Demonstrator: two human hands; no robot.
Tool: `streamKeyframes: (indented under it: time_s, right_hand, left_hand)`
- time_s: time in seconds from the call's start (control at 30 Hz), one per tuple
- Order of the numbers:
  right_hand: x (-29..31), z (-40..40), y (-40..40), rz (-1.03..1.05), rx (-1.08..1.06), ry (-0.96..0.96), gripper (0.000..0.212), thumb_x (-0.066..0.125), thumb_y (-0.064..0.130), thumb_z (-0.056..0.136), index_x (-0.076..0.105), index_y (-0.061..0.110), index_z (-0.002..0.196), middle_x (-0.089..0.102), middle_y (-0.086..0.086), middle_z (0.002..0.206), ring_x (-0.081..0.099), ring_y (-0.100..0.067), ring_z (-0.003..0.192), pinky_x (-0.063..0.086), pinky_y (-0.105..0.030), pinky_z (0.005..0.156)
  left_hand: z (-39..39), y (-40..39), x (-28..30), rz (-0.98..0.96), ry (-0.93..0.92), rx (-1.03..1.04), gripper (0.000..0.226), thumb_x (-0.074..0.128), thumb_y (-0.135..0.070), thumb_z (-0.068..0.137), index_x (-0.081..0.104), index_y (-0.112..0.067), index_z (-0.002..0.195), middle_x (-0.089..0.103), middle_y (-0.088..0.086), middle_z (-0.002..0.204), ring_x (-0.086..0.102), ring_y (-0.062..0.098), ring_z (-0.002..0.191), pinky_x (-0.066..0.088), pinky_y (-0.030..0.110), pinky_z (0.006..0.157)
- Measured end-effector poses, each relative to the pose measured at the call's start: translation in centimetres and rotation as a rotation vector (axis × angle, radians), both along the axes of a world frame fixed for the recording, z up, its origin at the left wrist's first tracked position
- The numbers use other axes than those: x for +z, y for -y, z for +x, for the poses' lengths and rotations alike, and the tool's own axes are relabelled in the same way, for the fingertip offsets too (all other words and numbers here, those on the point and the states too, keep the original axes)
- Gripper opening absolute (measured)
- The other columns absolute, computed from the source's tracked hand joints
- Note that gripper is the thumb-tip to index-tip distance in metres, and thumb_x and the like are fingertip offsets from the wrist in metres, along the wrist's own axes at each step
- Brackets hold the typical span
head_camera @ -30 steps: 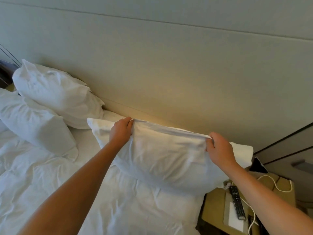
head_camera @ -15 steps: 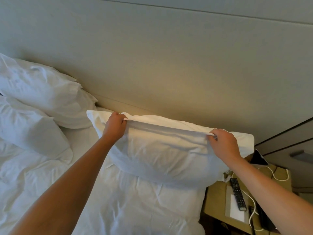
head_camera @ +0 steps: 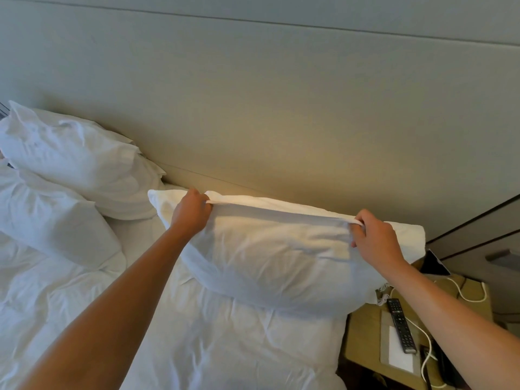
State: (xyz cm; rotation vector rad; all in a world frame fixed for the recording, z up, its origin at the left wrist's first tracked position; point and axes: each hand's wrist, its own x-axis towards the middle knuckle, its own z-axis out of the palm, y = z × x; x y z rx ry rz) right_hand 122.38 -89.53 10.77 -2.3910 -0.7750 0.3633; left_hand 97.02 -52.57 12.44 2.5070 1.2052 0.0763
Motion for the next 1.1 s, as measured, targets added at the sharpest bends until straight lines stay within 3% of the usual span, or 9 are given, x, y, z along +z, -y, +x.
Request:
streamKeyframes:
  time_s: [0.07, 0.17, 0.33, 0.53, 0.7, 0.77, 0.83, 1.0, 1.1]
  right_hand:
    - [0.2, 0.1, 0.1, -0.015, 0.020, 0.022, 0.013, 0.059, 0.027, 0.105, 0.064, 0.026, 0.093, 0.071, 0.005, 0.070, 0.069, -0.017, 0.067, 0.058, -0.039, 0.063]
    - [0.1, -0.1, 0.0, -0.031, 0.059, 0.070, 0.013, 0.063, 0.026, 0.104, 0.075, 0.027, 0.100, 0.071, 0.008, 0.073, 0.067, -0.017, 0.069, 0.059, -0.038, 0.067]
    - [0.4, -0.9, -0.6, -0.018, 0.031, 0.124, 0.031, 0.058, 0.033, 0.106, 0.067, 0.028, 0.077, 0.066, 0.004, 0.064, 0.060, -0.019, 0.058, 0.055, -0.043, 0.058]
    - [2.0, -3.2, -1.7, 0.023, 0.043, 0.099, 0.033, 0.052, 0.029, 0.107, 0.065, 0.016, 0.079, 0.066, -0.003, 0.065, 0.063, -0.025, 0.060, 0.057, -0.049, 0.061]
    - [3.6, -4.7, -3.8, 0.127, 0.070, 0.090, 0.027, 0.055, 0.023, 0.106, 0.069, 0.020, 0.082, 0.068, 0.006, 0.061, 0.063, -0.009, 0.057, 0.053, -0.033, 0.056]
    - [4.2, -5.1, -4.7, 0.160, 0.077, 0.085, 0.026, 0.056, 0.021, 0.105, 0.069, 0.019, 0.083, 0.068, 0.007, 0.060, 0.066, -0.005, 0.063, 0.048, -0.027, 0.054]
    - [4.6, -5.4, -5.5, 0.180, 0.083, 0.067, 0.026, 0.057, 0.021, 0.104, 0.069, 0.015, 0.082, 0.068, 0.006, 0.058, 0.067, -0.001, 0.068, 0.051, -0.030, 0.056]
    - [4.1, -6.2, -7.3, 0.174, 0.096, 0.019, 0.031, 0.059, 0.023, 0.104, 0.068, 0.014, 0.076, 0.069, 0.004, 0.058, 0.066, -0.005, 0.057, 0.058, -0.036, 0.062]
    - [3.1, -6.9, -9.0, 0.130, 0.107, -0.013, 0.032, 0.058, 0.023, 0.104, 0.068, 0.017, 0.074, 0.069, 0.004, 0.058, 0.065, -0.006, 0.056, 0.058, -0.038, 0.063]
  left_hand:
    - [-0.6, 0.1, -0.5, -0.034, 0.031, 0.002, 0.028, 0.052, -0.025, 0.102, 0.076, -0.011, 0.096, 0.065, 0.009, 0.099, 0.064, 0.031, 0.089, 0.049, 0.037, 0.074]
    - [-1.4, 0.5, -0.9, -0.098, 0.082, 0.038, 0.030, 0.049, -0.023, 0.105, 0.077, -0.012, 0.107, 0.072, 0.010, 0.103, 0.063, 0.027, 0.090, 0.045, 0.033, 0.080]
    - [-2.1, 0.8, -0.6, -0.078, 0.144, 0.070, 0.028, 0.050, -0.019, 0.104, 0.076, -0.008, 0.107, 0.075, 0.014, 0.098, 0.064, 0.031, 0.089, 0.044, 0.033, 0.078]
    - [-3.3, -0.7, 1.2, -0.054, 0.228, 0.121, 0.028, 0.046, -0.023, 0.103, 0.072, -0.015, 0.096, 0.072, 0.006, 0.076, 0.069, 0.028, 0.075, 0.056, 0.045, 0.082]
    - [-5.2, -3.3, 2.8, 0.023, 0.257, 0.120, 0.027, 0.048, -0.022, 0.102, 0.071, -0.014, 0.090, 0.069, 0.005, 0.069, 0.068, 0.028, 0.069, 0.057, 0.044, 0.074]
    - [-5.7, -4.3, 3.6, 0.046, 0.243, 0.120, 0.027, 0.048, -0.021, 0.102, 0.071, -0.011, 0.091, 0.070, 0.008, 0.071, 0.068, 0.029, 0.070, 0.058, 0.047, 0.075]
    - [-6.1, -5.1, 4.4, 0.067, 0.247, 0.123, 0.028, 0.048, -0.023, 0.104, 0.072, -0.012, 0.095, 0.072, 0.007, 0.077, 0.069, 0.029, 0.071, 0.059, 0.047, 0.077]
    - [-7.4, -6.8, 5.1, 0.125, 0.238, 0.136, 0.031, 0.044, -0.027, 0.106, 0.074, -0.018, 0.111, 0.075, 0.007, 0.095, 0.071, 0.030, 0.087, 0.059, 0.044, 0.084]
    - [-8.4, -7.0, 3.8, 0.069, 0.172, 0.160, 0.029, 0.046, -0.023, 0.105, 0.074, -0.016, 0.110, 0.075, 0.012, 0.092, 0.070, 0.032, 0.089, 0.055, 0.040, 0.082]
